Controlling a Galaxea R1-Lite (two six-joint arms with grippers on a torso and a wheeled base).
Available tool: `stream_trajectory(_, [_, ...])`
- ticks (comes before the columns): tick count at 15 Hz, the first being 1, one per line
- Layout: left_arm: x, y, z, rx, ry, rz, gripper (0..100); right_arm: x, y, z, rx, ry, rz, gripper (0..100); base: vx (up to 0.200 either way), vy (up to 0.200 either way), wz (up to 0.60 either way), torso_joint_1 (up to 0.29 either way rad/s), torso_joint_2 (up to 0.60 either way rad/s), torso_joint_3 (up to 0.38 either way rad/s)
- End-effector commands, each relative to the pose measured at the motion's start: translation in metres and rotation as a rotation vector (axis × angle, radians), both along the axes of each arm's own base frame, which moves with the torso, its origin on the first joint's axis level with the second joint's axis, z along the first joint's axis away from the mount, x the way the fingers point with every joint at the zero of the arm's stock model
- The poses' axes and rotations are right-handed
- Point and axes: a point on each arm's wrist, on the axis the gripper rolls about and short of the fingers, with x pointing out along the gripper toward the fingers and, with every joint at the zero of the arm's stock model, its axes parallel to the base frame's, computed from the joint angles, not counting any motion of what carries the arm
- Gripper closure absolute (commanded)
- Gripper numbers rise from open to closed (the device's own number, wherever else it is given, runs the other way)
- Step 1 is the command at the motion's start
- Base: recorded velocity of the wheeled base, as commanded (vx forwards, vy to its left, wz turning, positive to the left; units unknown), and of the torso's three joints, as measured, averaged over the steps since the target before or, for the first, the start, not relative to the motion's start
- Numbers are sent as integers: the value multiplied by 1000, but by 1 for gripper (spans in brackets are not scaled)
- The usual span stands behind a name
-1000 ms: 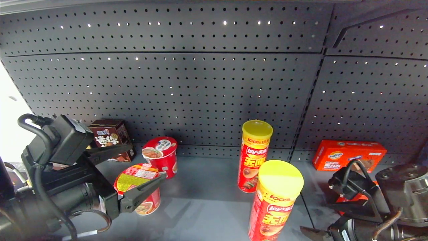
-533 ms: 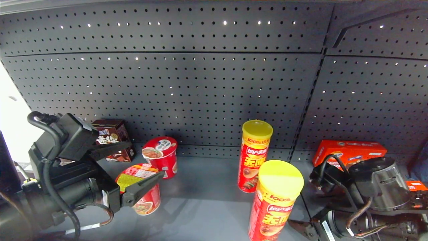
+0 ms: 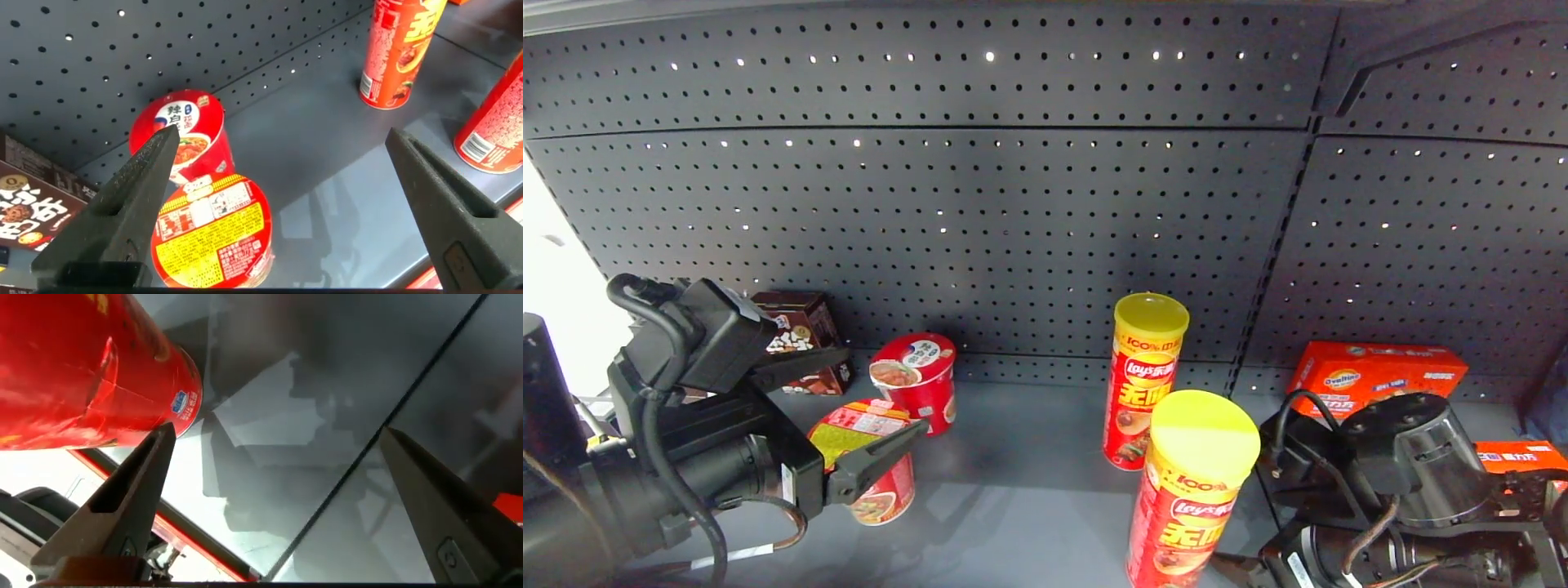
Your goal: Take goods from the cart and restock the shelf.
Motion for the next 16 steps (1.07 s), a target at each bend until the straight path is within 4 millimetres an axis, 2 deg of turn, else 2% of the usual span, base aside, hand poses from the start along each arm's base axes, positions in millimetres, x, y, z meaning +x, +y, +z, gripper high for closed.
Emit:
stream_trajectory(1, [1, -1, 0, 1, 5, -1, 0, 3, 6, 0, 1, 1, 9, 0, 0, 0, 0, 0, 0, 0])
stream_trajectory(16, [6, -4, -2, 6, 11, -9, 0, 7, 19, -3, -7, 10, 41, 0, 0, 0, 0, 0, 0, 0])
